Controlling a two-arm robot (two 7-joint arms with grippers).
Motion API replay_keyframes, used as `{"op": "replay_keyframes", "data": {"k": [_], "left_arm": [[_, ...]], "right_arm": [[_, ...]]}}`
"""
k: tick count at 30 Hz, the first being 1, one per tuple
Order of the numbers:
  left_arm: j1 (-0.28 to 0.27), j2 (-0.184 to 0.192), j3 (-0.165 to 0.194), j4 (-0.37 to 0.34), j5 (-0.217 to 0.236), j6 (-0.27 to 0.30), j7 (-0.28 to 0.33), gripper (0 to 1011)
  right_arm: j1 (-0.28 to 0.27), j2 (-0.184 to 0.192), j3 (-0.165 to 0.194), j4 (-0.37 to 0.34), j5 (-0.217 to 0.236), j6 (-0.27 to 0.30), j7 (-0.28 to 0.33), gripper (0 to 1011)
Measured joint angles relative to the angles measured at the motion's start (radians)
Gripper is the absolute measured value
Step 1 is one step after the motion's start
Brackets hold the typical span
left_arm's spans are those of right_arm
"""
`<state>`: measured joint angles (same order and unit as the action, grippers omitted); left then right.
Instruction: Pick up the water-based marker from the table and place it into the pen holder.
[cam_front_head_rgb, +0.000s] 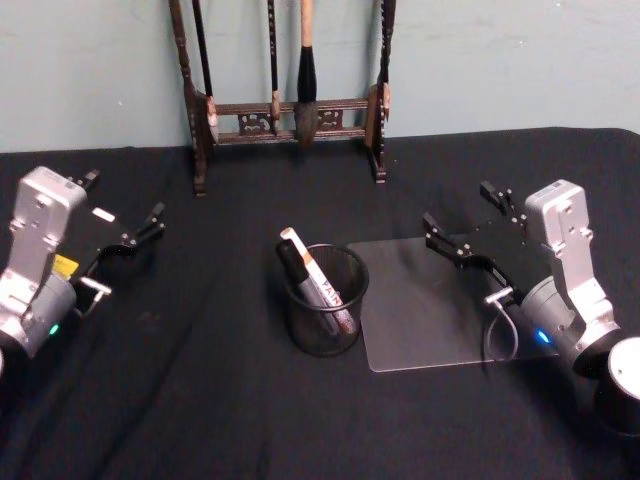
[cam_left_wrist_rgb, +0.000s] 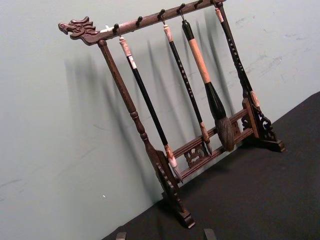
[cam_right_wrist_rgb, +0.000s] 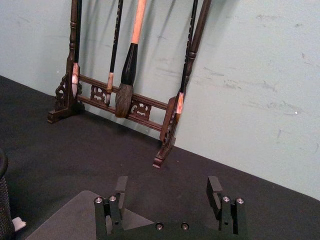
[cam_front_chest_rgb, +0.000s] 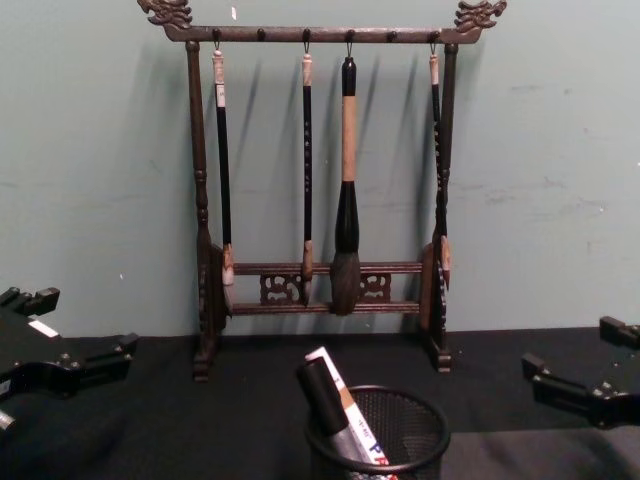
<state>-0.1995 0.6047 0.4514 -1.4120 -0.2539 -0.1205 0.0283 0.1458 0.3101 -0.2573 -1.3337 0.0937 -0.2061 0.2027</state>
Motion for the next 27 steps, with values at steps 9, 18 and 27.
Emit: {"op": "replay_keyframes", "data": {"k": [9, 18, 27], "left_arm": [[0.000, 0.000, 0.000, 0.000, 0.000, 0.000, 0.000, 1001], [0.000, 0.000, 0.000, 0.000, 0.000, 0.000, 0.000, 1001], [0.000, 0.000, 0.000, 0.000, 0.000, 0.000, 0.000, 1001]], "right_arm": [[0.000, 0.000, 0.000, 0.000, 0.000, 0.000, 0.000, 1002], [0.000, 0.000, 0.000, 0.000, 0.000, 0.000, 0.000, 1000], [0.000, 0.000, 0.000, 0.000, 0.000, 0.000, 0.000, 1000]]}}
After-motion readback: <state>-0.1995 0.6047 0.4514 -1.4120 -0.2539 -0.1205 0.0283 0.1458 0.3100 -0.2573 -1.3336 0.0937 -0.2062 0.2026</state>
